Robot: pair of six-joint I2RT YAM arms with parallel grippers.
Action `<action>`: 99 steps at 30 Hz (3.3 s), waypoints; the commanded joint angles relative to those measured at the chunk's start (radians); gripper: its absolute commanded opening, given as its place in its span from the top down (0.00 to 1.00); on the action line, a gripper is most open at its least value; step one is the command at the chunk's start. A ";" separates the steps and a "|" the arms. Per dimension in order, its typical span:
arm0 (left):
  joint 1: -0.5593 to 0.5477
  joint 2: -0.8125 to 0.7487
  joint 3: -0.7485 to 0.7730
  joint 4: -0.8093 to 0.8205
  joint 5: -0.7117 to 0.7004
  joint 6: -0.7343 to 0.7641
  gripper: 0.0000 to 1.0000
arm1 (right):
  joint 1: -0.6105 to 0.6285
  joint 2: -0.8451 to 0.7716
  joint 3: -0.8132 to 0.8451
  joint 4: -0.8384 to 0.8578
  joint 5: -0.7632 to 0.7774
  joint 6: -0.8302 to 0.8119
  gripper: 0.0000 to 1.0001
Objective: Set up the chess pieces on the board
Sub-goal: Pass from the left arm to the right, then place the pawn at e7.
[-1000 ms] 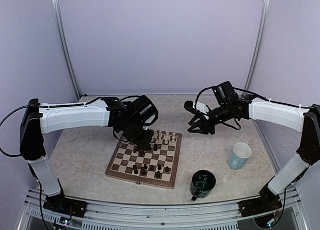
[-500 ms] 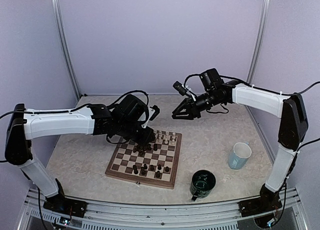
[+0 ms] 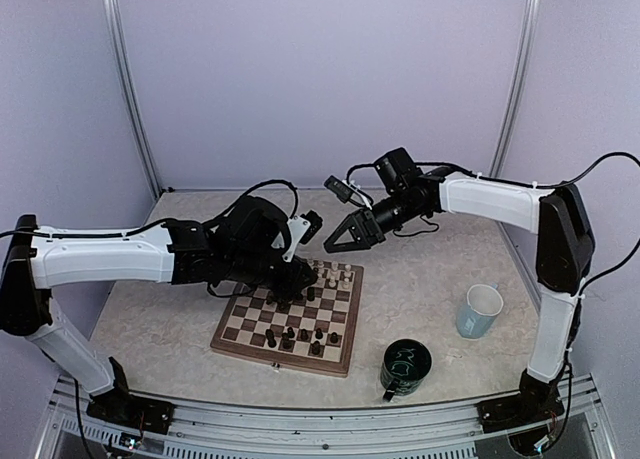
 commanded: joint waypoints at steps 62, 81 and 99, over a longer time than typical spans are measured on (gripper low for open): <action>0.219 -0.328 0.208 -0.121 -0.451 0.070 0.25 | 0.230 0.164 0.395 -0.206 0.553 -0.231 1.00; 0.609 -0.296 0.004 0.170 -0.156 -0.070 0.27 | 0.462 0.380 0.572 -0.401 0.800 -0.384 1.00; 0.611 -0.297 -0.029 0.190 -0.136 -0.064 0.27 | 0.489 0.436 0.536 -0.431 0.780 -0.386 1.00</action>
